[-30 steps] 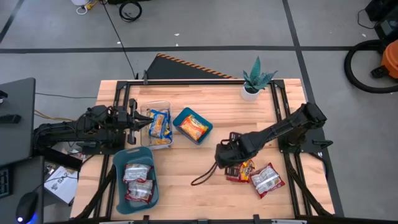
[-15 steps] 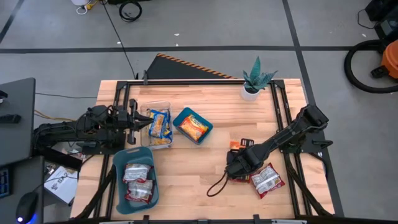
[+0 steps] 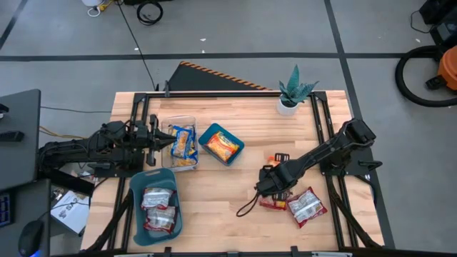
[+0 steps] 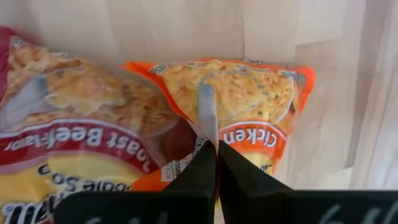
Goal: Sort Maruchan noodles
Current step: Put the orange noodle pack into the blue bin
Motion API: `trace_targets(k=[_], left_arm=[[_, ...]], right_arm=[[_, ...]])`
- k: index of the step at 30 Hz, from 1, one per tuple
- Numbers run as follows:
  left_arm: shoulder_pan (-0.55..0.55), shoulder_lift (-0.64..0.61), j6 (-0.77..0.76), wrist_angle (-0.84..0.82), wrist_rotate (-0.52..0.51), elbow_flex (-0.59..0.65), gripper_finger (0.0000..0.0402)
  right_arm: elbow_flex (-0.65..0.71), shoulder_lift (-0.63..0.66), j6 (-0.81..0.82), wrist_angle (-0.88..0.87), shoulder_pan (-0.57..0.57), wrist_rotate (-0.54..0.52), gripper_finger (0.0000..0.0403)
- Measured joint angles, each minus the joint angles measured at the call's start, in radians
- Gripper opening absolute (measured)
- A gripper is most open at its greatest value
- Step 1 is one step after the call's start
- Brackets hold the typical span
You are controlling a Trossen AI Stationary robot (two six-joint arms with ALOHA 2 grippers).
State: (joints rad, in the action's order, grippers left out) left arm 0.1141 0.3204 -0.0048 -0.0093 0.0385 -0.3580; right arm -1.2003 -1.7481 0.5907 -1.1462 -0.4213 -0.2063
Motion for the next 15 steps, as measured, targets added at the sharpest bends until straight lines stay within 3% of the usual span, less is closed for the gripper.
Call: trace_targets(k=[6, 15], left_arm=[[0.000, 0.000, -0.018, -0.010, 0.000, 0.000, 0.0037], [0.000, 0.000, -0.012, -0.010, 0.000, 0.000, 0.0037]], right_arm=[[-0.067, 0.005, -0.058, -0.062, 0.055, -0.036, 0.0008], [-0.294, 0.007, -0.162, -0.141, 0.137, -0.220, 0.0005]])
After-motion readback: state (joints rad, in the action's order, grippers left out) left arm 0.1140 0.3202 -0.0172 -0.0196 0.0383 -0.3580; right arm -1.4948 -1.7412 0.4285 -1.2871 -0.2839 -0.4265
